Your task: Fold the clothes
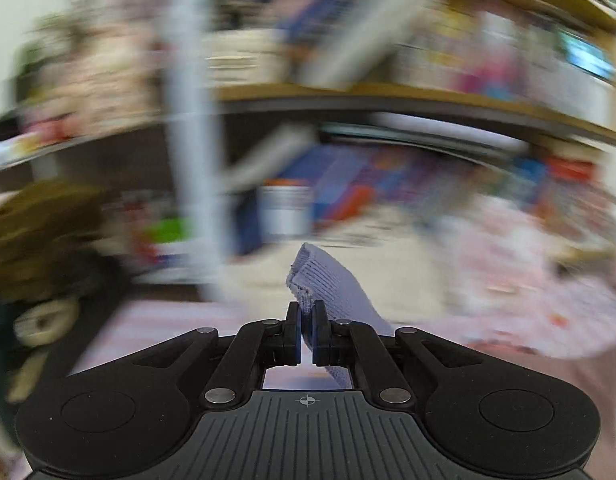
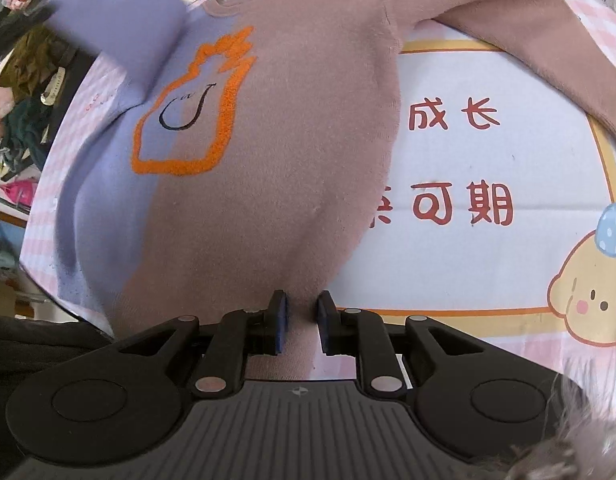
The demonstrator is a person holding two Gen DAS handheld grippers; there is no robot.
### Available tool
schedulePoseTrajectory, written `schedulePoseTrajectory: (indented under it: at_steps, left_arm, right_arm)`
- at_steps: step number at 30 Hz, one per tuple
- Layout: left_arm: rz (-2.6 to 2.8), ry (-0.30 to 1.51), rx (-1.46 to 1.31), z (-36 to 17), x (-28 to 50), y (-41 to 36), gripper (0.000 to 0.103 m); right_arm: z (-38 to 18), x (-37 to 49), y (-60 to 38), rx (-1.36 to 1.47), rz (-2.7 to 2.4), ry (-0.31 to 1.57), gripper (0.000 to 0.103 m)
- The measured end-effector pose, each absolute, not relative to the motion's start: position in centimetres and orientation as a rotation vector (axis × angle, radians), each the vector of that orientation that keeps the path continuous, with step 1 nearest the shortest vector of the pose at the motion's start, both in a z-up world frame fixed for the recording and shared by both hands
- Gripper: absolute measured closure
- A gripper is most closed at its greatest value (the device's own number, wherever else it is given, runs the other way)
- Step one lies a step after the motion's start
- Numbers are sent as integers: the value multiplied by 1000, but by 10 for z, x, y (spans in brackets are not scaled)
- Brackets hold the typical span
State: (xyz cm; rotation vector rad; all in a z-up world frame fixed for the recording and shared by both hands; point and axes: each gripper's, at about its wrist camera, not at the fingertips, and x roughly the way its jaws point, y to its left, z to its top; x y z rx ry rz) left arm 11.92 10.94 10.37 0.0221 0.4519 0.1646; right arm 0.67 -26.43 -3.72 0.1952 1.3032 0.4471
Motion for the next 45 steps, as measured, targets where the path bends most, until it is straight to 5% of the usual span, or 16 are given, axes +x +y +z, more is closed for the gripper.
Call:
schedulePoseTrajectory:
  at_steps: [13, 17, 22, 25, 29, 33, 40, 42, 45]
  left_arm:
    - [575, 671, -21, 45, 71, 287, 95]
    - [654, 728, -63, 25, 59, 297, 83]
    - [565, 696, -66, 27, 32, 265, 50]
    - [326, 707, -139, 25, 22, 230, 48]
    - [43, 813, -265, 1, 21, 185, 48]
    - [-30, 877, -251, -16, 20, 148, 48]
    - [-24, 924, -149, -23, 26, 127, 58]
    - [-4, 920, -159, -24, 30, 129, 74]
    - [25, 914, -174, -25, 35, 133, 95]
  right_arm:
    - [-39, 0, -263, 179, 374, 1294, 84]
    - [-40, -1, -262, 183, 354, 1292, 83]
    - [-38, -2, -259, 167, 345, 1288, 83]
    - [-36, -1, -259, 167, 320, 1263, 78]
    - [-27, 1, -268, 187, 239, 1152, 55]
    - [-32, 11, -270, 220, 202, 1108, 56]
    - [-43, 19, -268, 223, 171, 1085, 76]
    - [-45, 21, -270, 219, 186, 1079, 90]
    - [-46, 25, -271, 211, 196, 1057, 93]
